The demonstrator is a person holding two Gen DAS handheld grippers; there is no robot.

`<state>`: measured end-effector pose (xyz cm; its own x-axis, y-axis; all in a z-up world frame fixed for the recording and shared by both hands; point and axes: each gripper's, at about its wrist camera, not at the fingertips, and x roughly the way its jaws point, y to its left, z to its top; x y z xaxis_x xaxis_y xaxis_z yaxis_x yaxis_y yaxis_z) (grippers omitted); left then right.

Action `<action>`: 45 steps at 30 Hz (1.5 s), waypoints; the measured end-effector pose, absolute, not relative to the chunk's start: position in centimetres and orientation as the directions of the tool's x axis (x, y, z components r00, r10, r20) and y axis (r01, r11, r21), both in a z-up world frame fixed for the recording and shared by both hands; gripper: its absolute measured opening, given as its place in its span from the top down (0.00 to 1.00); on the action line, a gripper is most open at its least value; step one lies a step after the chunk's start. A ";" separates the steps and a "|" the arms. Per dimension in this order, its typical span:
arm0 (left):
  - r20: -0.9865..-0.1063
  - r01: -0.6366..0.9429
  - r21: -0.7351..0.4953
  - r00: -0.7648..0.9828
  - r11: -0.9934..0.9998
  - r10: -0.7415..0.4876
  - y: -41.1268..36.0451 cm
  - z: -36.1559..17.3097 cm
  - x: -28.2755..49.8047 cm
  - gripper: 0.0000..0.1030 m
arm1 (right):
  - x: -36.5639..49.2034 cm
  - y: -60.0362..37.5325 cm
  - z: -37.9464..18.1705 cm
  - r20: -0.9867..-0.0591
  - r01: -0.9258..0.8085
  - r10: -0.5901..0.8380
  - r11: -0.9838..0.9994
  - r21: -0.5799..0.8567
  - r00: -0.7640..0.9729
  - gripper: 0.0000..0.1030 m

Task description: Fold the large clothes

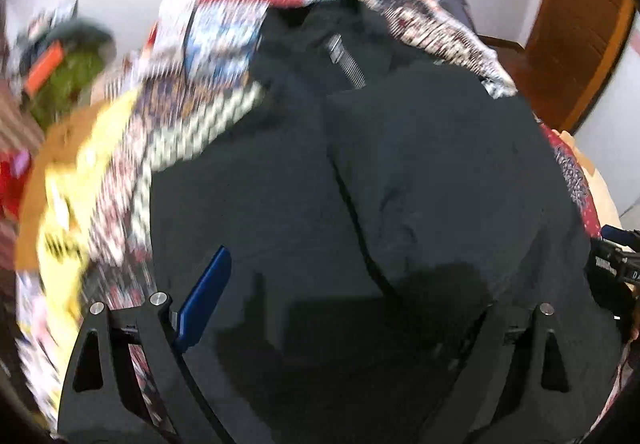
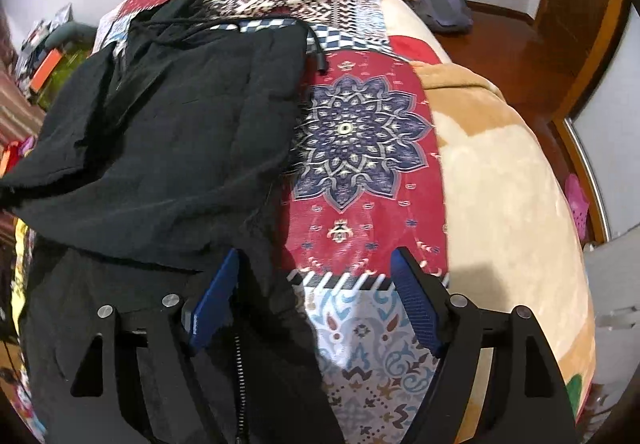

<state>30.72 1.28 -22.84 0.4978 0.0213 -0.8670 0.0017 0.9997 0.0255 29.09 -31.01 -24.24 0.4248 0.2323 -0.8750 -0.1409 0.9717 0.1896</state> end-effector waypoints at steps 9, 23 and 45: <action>-0.874 -0.123 -0.270 0.447 0.955 -0.189 5.2 -26.1 28.0 0.09 | 29.5 -31.0 -24.7 -0.891 -0.119 0.234 0.972 0.203 0.390 0.21; -0.770 0.148 0.309 0.619 0.940 0.155 -4.1 -22.0 29.7 0.09 | 29.0 -27.3 -19.6 -0.852 -0.157 0.221 0.974 0.165 0.475 0.19; -0.828 -0.060 -0.099 0.559 0.993 -0.048 6.1 -20.6 30.2 0.10 | 31.0 -22.7 -24.6 -0.893 -0.251 0.270 0.950 0.186 0.361 0.13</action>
